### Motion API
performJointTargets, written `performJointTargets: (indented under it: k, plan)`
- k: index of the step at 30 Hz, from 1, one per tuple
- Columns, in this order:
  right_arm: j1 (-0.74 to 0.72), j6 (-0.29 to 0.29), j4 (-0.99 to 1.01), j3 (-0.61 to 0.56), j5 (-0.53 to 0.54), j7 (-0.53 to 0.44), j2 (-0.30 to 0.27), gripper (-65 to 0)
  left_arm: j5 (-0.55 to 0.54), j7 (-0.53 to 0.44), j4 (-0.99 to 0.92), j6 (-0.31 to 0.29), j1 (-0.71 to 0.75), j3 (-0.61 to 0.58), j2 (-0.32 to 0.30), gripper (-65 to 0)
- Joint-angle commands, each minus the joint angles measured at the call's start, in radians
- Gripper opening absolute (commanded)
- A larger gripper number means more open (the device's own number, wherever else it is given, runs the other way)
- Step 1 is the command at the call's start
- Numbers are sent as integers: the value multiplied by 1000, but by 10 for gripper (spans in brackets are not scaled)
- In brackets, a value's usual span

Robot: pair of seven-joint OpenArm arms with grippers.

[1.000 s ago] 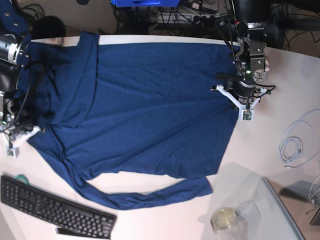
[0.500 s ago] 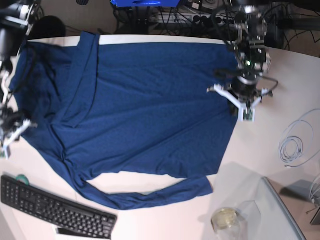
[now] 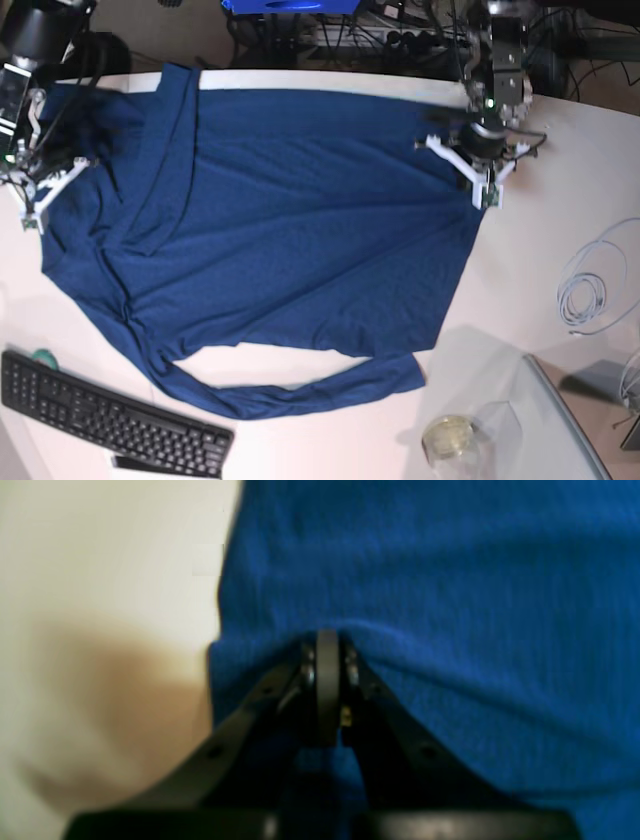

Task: Layout the t-shirt on the table in an organized manner, then fold the t-shirt properly
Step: 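Release the shirt edges and lift both grippers away from the shirt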

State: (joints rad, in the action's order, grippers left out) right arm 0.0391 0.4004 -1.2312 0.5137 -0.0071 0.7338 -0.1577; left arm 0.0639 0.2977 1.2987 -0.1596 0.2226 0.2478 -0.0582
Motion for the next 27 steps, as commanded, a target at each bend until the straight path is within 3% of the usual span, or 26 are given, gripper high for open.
performJointTargets:
  k: [1,6,13,18,20,23,25,27]
  plan:
    - [-34,-5,17,-2,3,-26,-32,-635,9,41,-28,-4,-13,-2,1,-650]
    - [-176,-5,261,-2,2,-133,-69,-635,9,39,-178,1,-157,-2,1,-650]
    - [-431,-5,647,-8,2,-382,-148,-635,9,39,-345,1,-386,-2,7,-650]
    - [-516,-7,701,-119,3,-530,-187,-630,4,47,-388,1,-498,2,37,-650]
    - [-508,-5,586,-119,8,-507,-190,-629,0,50,-302,1,-481,6,42,-650]
    - [-393,-5,291,-117,9,-382,-182,-626,-11,84,-124,1,-383,9,44,-650]
    - [-288,-5,44,-119,9,-277,-133,-611,-60,91,6,-2,-294,28,36,-650]
    - [-192,-4,-149,-126,9,-201,-79,-543,-121,91,120,-4,-211,84,30,-650]
